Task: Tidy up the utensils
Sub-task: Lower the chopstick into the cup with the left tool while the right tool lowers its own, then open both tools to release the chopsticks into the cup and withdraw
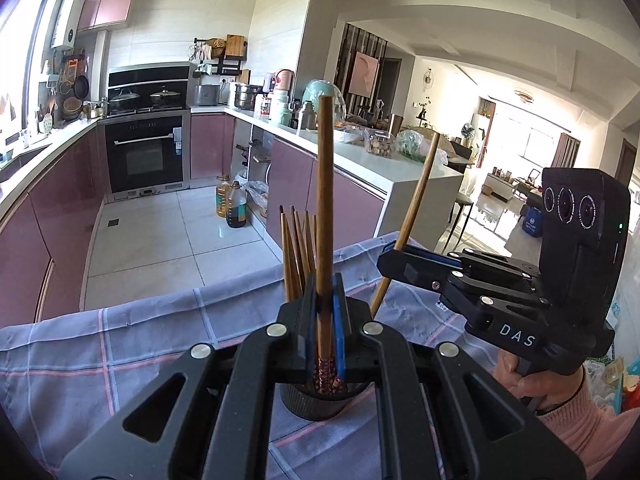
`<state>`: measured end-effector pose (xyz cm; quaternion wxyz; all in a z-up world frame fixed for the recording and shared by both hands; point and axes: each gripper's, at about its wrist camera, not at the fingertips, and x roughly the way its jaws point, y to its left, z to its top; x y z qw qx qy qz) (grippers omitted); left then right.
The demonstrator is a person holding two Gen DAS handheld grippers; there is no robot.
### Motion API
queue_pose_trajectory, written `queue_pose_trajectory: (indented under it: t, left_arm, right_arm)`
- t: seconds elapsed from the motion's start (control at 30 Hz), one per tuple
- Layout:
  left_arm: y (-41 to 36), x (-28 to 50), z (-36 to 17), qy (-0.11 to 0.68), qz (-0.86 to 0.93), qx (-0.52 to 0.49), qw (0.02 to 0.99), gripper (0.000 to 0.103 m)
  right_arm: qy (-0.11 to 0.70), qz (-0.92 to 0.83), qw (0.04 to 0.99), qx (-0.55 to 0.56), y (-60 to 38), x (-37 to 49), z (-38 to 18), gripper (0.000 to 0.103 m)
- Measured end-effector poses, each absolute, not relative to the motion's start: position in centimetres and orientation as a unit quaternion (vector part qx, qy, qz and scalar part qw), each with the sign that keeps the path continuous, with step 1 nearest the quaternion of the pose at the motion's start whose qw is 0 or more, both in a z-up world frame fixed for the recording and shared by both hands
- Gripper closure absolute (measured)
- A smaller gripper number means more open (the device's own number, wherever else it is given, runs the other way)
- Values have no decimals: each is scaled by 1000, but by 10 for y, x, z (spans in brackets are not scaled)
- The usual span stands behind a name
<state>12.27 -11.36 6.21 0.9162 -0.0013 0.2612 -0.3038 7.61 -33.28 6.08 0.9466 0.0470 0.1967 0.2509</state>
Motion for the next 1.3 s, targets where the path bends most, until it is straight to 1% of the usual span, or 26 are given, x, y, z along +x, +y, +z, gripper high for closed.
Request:
queue_pose_trajectory:
  t: [0.6, 0.8, 1.3]
  left_arm:
    - [-143, 143, 26, 329, -306, 52, 892, 95]
    - [-145, 151, 19, 336, -306, 55, 889, 95]
    - [-149, 171, 14, 347, -301, 44, 887, 95]
  right_arm:
    - [260, 254, 931, 38, -318, 94, 27, 97]
    - [277, 257, 925, 41, -316, 100, 19, 97]
    - [287, 253, 922, 60, -316, 115, 17, 97]
